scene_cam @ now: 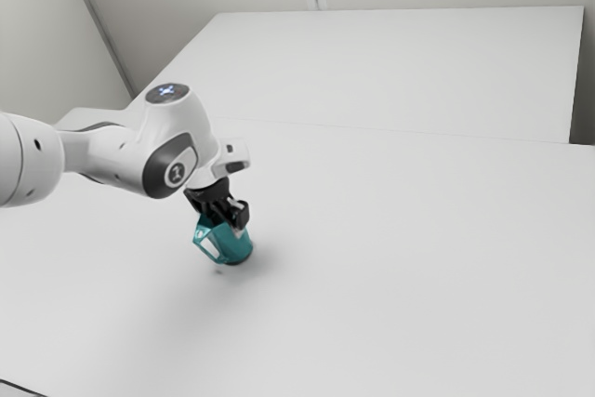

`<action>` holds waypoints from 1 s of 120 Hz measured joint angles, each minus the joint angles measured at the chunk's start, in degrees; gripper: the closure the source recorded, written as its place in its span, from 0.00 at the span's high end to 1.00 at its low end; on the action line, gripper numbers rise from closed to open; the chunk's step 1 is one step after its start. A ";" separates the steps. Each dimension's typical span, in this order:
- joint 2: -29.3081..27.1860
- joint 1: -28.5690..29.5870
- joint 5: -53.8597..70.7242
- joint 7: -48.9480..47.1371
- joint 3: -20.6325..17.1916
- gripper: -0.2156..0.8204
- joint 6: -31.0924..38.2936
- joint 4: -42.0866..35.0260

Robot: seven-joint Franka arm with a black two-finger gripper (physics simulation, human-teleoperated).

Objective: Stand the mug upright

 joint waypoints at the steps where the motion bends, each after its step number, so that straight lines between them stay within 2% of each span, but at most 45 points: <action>1: -0.02 0.06 0.00 0.02 -0.02 0.44 0.00 0.01; 64: -0.76 2.81 -2.09 0.66 -2.26 0.62 -0.83 1.63; 104: -1.68 0.32 -7.23 0.91 -5.17 0.65 -1.71 3.56; 120: -2.34 -2.20 -8.56 0.84 -5.71 0.67 -5.77 9.58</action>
